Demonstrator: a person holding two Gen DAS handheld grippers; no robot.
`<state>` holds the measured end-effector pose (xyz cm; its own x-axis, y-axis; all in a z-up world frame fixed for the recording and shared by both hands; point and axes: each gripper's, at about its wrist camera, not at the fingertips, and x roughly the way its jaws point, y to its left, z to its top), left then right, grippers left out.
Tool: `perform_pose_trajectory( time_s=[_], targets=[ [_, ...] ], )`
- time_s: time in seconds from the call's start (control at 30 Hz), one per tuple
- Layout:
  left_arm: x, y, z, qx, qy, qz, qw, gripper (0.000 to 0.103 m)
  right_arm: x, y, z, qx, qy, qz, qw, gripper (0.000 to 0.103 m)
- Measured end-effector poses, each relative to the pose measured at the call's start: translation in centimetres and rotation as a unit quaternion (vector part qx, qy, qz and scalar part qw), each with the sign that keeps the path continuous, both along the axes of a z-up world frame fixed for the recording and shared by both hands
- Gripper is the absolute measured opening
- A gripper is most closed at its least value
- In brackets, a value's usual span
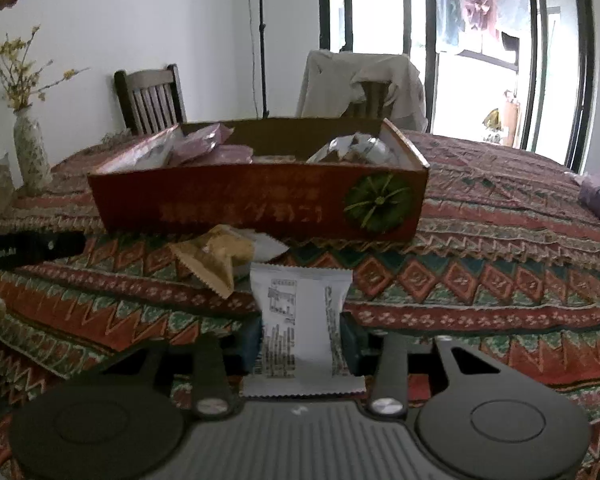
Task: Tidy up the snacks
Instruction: 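Grasp a white wrapper packet with the right gripper while the left grasps a tan biscuit packet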
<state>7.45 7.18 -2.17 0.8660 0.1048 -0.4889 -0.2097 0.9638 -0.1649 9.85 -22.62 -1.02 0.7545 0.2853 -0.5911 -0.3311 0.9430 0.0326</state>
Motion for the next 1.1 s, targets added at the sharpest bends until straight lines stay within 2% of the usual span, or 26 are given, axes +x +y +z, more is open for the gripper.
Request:
perform_pose_trajectory(
  time_s=[0.3, 0.43, 0.6, 0.87, 1.1],
  targets=[
    [0.4, -1.0, 1.1, -0.003, 0.005, -0.015, 0.9999, 0.103, 0.7, -3.8, 1.5, 0.02, -0.044, -0.035, 0.998, 0.04],
    [1.6, -3.2, 2.1, 0.018, 0.005, -0.038, 0.9991, 0.103, 1.7, -5.0, 1.6, 0.027, -0.051, -0.043, 0.997, 0.04],
    [3.9, -6.2, 2.7, 0.017, 0.016, -0.07, 0.9973, 0.103, 2.6, -5.7, 1.3, 0.033, -0.052, -0.044, 0.997, 0.04],
    [7.3, -10.9, 2.0, 0.037, 0.043, -0.113, 0.992, 0.103, 3.7, -7.6, 1.3, 0.041, -0.06, -0.053, 0.996, 0.04],
    [9.5, -13.3, 0.5, 0.053, 0.08, -0.119, 0.9882, 0.103, 5.1, -8.8, 0.5, 0.055, -0.049, -0.057, 0.996, 0.04]
  ],
)
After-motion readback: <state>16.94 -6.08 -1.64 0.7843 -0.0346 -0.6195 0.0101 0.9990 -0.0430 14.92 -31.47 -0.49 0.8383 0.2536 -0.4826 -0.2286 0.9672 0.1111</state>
